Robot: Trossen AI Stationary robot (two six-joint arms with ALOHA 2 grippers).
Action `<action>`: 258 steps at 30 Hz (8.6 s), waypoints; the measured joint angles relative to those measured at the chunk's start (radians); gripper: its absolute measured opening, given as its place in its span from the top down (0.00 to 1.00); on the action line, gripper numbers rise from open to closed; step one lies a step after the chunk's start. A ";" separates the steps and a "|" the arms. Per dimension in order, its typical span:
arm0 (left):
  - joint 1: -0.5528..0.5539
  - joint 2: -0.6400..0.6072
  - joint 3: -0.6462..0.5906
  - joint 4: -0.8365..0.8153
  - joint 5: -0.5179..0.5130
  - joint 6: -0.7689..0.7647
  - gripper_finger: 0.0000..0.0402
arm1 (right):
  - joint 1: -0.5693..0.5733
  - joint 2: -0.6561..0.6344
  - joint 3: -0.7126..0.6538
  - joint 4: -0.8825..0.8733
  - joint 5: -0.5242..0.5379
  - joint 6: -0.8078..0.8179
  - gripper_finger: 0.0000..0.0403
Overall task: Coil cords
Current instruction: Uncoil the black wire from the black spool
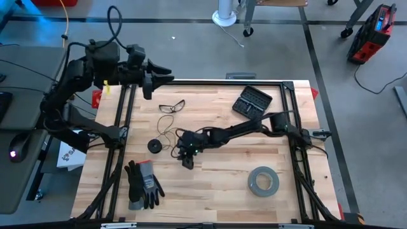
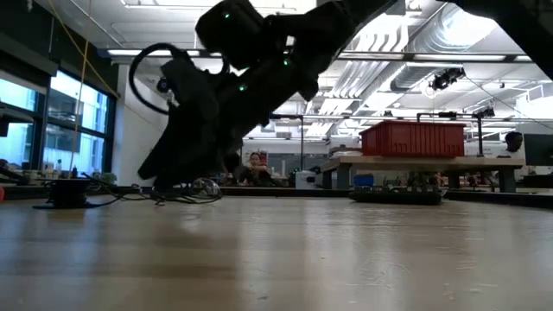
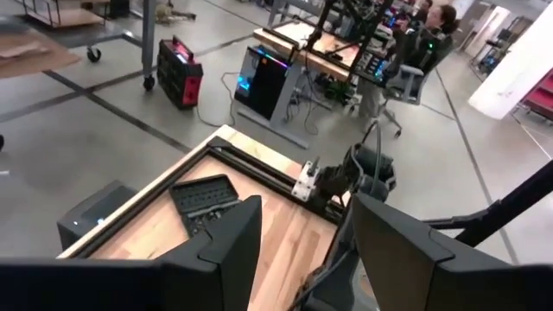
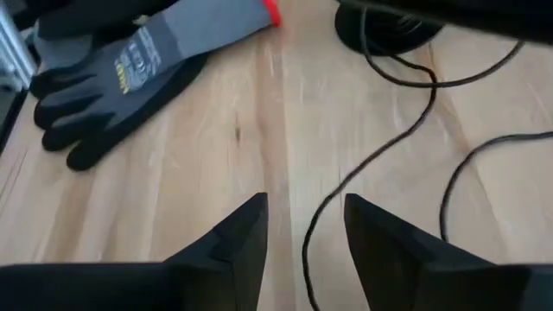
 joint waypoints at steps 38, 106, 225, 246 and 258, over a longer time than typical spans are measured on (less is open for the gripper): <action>0.002 -0.016 0.000 0.054 -0.058 -0.025 0.57 | -0.022 -0.160 -0.002 -0.251 -0.058 -0.222 1.00; -0.144 0.105 -0.783 0.582 0.072 0.055 0.57 | -0.233 -0.771 0.726 -0.256 -0.033 -0.432 1.00; -0.176 0.160 -0.578 0.492 0.356 0.165 1.00 | -0.281 -0.672 0.726 -0.927 0.183 -0.380 0.79; -0.135 -0.183 -0.579 0.155 0.080 0.299 1.00 | -0.352 -0.419 0.524 -1.133 0.113 -0.414 0.78; -0.136 -0.317 -0.696 0.281 0.003 0.202 1.00 | -0.303 -0.618 -0.135 -0.624 -0.010 -0.162 0.78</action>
